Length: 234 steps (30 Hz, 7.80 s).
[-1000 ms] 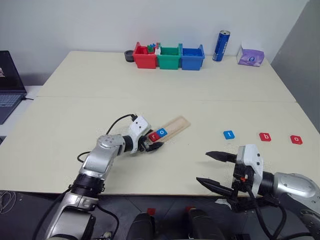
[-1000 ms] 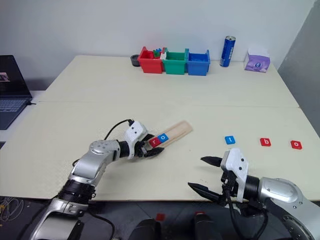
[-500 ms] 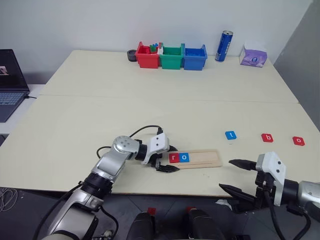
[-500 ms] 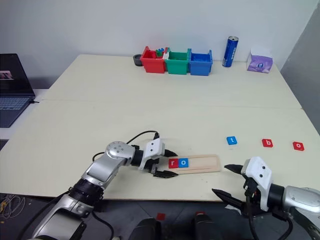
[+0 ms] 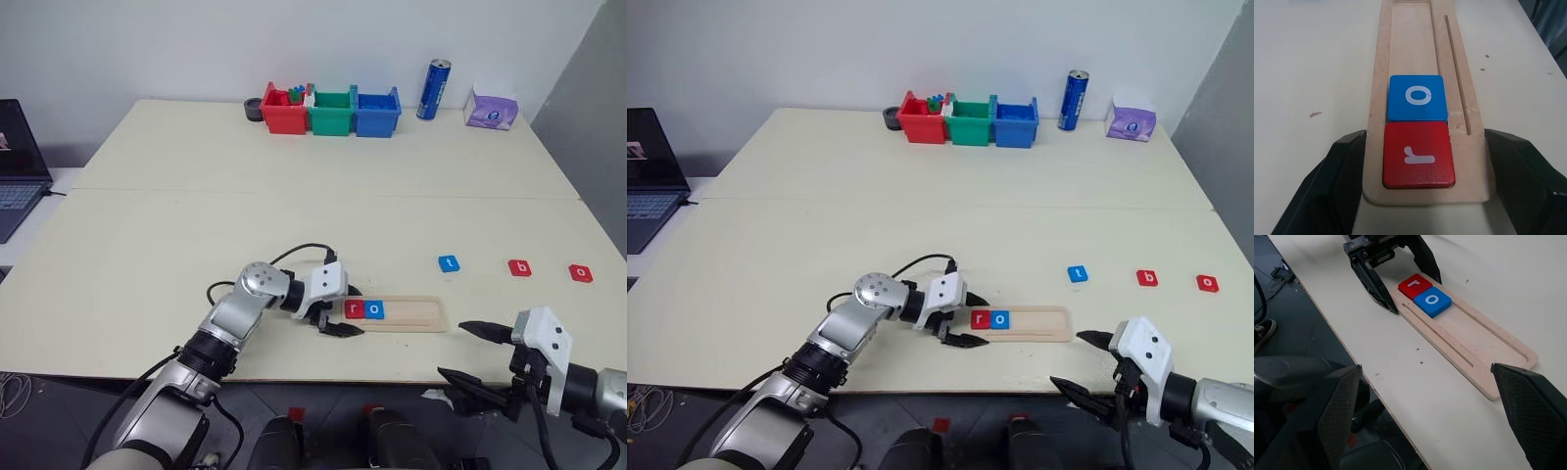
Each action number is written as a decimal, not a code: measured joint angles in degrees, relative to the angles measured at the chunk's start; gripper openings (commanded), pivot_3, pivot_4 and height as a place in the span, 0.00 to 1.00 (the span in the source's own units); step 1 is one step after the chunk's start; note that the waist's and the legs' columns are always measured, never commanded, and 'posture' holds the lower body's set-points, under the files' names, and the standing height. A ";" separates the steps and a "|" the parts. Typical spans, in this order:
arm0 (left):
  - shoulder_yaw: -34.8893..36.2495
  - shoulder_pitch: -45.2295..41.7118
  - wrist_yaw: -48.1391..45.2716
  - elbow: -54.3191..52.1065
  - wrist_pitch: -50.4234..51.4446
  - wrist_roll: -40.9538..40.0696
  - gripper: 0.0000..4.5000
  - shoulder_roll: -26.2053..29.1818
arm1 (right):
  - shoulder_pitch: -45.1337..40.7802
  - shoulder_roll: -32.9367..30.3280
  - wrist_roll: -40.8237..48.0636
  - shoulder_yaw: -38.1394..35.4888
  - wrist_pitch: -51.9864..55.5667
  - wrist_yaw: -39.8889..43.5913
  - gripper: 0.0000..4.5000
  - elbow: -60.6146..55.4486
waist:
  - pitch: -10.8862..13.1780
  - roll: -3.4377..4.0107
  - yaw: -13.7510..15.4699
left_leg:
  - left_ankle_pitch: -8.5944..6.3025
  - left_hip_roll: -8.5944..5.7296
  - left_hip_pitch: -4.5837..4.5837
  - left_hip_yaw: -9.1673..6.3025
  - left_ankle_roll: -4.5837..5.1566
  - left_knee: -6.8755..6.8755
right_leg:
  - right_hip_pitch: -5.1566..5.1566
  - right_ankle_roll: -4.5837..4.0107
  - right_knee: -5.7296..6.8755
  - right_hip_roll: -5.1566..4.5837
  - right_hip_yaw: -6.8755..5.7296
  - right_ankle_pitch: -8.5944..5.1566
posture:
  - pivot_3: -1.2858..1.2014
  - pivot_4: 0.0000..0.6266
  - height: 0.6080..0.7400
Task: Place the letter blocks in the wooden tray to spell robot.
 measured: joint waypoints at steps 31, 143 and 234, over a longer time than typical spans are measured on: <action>11.26 3.79 -0.11 -11.98 8.30 -14.30 0.99 4.37 | -20.89 14.55 -11.47 -2.13 1.27 -26.09 1.00 20.08 | -0.03 0.08 -0.19 | 0.00 0.07 0.03 0.04 0.00 -0.04 | -0.03 -0.02 0.06 -0.05 0.13 0.00 | 0.52 0.24 1.00; 11.31 10.80 -8.27 -13.96 -0.52 -12.86 1.00 15.57 | -39.95 -9.09 -16.63 22.08 -4.81 21.03 0.32 28.94 | 0.05 0.18 -0.37 | 0.00 0.13 0.10 0.02 0.01 -0.04 | -0.05 -0.07 0.05 0.08 0.06 -0.02 | 0.52 0.24 1.00; 11.37 13.67 -5.40 -16.83 -0.50 -11.93 1.00 16.00 | -34.42 3.89 -18.64 27.07 11.55 7.35 1.00 8.12 | 0.06 0.20 -0.21 | 0.00 0.13 -0.02 -0.06 0.01 -0.02 | -0.09 -0.08 0.06 -0.07 -0.10 -0.01 | 0.52 0.24 1.00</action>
